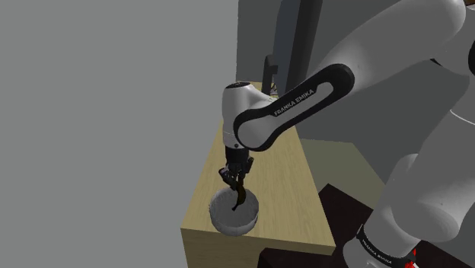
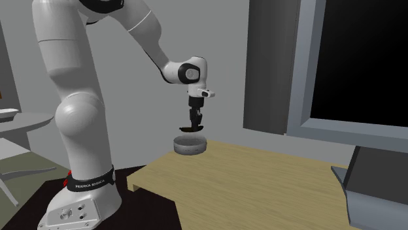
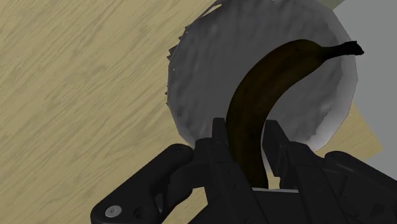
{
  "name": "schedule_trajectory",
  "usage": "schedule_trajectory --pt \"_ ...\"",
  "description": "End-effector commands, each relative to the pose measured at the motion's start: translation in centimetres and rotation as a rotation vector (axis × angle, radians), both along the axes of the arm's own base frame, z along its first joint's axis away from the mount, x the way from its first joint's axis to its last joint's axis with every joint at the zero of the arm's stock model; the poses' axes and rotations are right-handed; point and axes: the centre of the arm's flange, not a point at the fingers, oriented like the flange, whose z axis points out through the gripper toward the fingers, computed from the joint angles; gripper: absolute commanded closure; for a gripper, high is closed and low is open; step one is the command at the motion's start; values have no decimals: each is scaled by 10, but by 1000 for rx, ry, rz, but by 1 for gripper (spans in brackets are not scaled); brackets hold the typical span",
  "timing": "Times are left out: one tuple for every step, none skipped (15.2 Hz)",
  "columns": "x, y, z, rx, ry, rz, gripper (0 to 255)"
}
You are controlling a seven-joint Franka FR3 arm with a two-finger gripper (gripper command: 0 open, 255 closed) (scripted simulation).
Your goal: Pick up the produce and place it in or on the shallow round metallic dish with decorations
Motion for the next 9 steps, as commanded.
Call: schedule_trajectory --pt "0 1 -10 0 -1 0 255" --pt "0 1 -16 0 -1 0 255" --pt "0 1 -21 0 -1 0 255" --pt "0 1 -26 0 -1 0 255" --pt "0 1 -31 0 -1 0 255" --pt "0 1 -37 0 -1 0 255" --pt "0 1 -42 0 -1 0 255" --pt "0 1 -47 0 -1 0 255" --pt "0 1 -48 0 -1 0 255"
